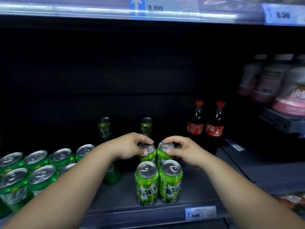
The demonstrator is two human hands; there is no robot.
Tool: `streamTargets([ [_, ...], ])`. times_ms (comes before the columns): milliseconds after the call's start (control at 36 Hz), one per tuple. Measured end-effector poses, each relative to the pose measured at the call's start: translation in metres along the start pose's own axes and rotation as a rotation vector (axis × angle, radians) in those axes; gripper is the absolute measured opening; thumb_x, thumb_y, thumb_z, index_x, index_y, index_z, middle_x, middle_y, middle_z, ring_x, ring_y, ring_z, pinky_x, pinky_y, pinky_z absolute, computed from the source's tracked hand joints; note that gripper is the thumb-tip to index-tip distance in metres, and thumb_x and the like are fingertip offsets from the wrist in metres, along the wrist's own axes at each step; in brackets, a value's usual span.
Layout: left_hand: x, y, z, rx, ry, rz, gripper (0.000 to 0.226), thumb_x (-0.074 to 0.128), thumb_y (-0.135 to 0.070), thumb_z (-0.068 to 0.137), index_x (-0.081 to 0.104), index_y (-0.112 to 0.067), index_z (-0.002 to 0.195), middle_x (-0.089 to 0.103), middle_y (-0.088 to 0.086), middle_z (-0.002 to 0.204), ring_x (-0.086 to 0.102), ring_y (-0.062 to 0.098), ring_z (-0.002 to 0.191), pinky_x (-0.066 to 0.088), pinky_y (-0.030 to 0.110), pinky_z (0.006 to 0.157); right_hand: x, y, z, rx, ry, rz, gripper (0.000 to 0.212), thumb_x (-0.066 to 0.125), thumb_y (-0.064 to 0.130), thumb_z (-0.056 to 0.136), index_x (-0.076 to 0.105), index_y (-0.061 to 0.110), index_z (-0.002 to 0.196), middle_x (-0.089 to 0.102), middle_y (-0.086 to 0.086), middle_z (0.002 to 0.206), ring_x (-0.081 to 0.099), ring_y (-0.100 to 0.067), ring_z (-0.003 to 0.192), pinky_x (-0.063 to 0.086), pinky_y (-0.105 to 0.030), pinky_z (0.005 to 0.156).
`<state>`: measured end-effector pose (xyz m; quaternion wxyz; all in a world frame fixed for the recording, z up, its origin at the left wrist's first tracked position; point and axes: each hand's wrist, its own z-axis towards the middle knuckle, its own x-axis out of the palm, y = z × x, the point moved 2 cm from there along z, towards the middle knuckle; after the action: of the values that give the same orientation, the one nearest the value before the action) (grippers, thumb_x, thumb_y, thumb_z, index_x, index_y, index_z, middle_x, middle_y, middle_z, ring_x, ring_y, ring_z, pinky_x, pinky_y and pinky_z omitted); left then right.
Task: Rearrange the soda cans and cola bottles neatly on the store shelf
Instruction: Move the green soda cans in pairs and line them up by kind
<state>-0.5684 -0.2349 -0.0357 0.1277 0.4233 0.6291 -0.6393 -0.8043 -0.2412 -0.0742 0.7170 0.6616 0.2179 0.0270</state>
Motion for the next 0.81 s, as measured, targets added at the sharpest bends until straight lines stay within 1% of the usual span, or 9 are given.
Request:
streamTargets([
  [111,0.000,0.001,-0.006,0.008,0.025,0.002,0.049,0.072,-0.013,0.087,0.060,-0.032,0.131,0.065,-0.016,0.124,0.058,0.001,0.116,0.043,0.029,0.107,0.003,0.004,-0.007,0.014,0.050,0.010,0.042,0.076,0.008,0.085,0.065,0.035,0.115,0.074,-0.002,0.111,0.072,-0.017,0.100,0.057,-0.031,0.089],
  [222,0.001,-0.003,-0.011,0.014,0.021,-0.011,0.049,0.069,-0.011,0.089,0.058,-0.030,0.132,0.063,-0.015,0.125,0.057,0.001,0.117,0.042,0.025,0.106,0.001,0.005,-0.010,0.023,0.032,0.002,0.032,0.077,0.017,0.086,0.069,0.034,0.112,0.073,0.001,0.115,0.069,-0.015,0.106,0.053,-0.031,0.094],
  [333,0.001,-0.005,-0.015,0.017,0.051,-0.017,0.048,0.068,-0.007,0.090,0.058,-0.028,0.133,0.063,-0.017,0.124,0.057,-0.002,0.115,0.042,0.017,0.100,0.000,0.002,-0.010,0.020,0.027,-0.011,0.039,0.078,0.039,0.071,0.072,0.036,0.110,0.072,0.002,0.119,0.066,-0.016,0.113,0.050,-0.040,0.103],
  [417,0.001,-0.006,-0.015,0.015,0.069,0.006,0.048,0.068,-0.008,0.090,0.059,-0.029,0.131,0.063,-0.019,0.123,0.057,-0.005,0.114,0.043,0.017,0.100,0.000,0.000,-0.013,0.044,0.049,0.004,0.047,0.078,0.048,0.064,0.071,0.038,0.110,0.072,0.002,0.119,0.068,-0.019,0.112,0.054,-0.048,0.099],
  [500,0.000,-0.006,-0.016,0.011,0.060,0.017,0.045,0.066,-0.008,0.091,0.061,-0.031,0.130,0.065,-0.019,0.122,0.058,-0.005,0.113,0.044,0.018,0.098,0.000,0.001,-0.014,0.067,0.066,0.005,0.040,0.077,0.041,0.073,0.070,0.038,0.113,0.072,0.003,0.118,0.068,-0.021,0.111,0.057,-0.050,0.093],
  [556,0.001,-0.005,-0.017,0.007,0.052,0.007,0.044,0.063,-0.007,0.092,0.061,-0.031,0.129,0.065,-0.019,0.121,0.059,-0.006,0.111,0.044,0.014,0.094,-0.001,0.003,-0.015,0.073,0.067,-0.007,0.031,0.075,0.031,0.085,0.069,0.037,0.115,0.071,0.002,0.118,0.068,-0.020,0.110,0.058,-0.047,0.089],
  [611,0.003,-0.004,-0.017,0.004,0.042,0.000,0.044,0.061,-0.006,0.093,0.061,-0.032,0.129,0.066,-0.019,0.121,0.058,-0.006,0.112,0.045,0.015,0.096,-0.001,0.003,-0.015,0.081,0.069,-0.017,0.029,0.071,0.025,0.091,0.068,0.036,0.117,0.069,0.003,0.120,0.067,-0.020,0.111,0.058,-0.045,0.087],
  [722,0.004,-0.003,-0.017,-0.003,0.020,0.000,0.045,0.061,-0.007,0.094,0.062,-0.039,0.124,0.066,-0.020,0.121,0.058,-0.003,0.115,0.043,0.023,0.104,-0.002,0.002,-0.013,0.076,0.064,-0.023,0.032,0.076,0.030,0.085,0.071,0.035,0.115,0.071,0.004,0.120,0.067,-0.019,0.112,0.055,-0.047,0.098],
  [806,0.005,-0.005,-0.019,-0.002,0.015,0.036,0.043,0.062,-0.010,0.094,0.061,-0.035,0.129,0.064,-0.018,0.124,0.057,-0.001,0.117,0.042,0.022,0.104,-0.004,0.002,-0.010,0.054,0.057,-0.046,0.029,0.077,0.029,0.084,0.072,0.034,0.113,0.071,0.004,0.119,0.068,-0.016,0.112,0.052,-0.041,0.102],
])
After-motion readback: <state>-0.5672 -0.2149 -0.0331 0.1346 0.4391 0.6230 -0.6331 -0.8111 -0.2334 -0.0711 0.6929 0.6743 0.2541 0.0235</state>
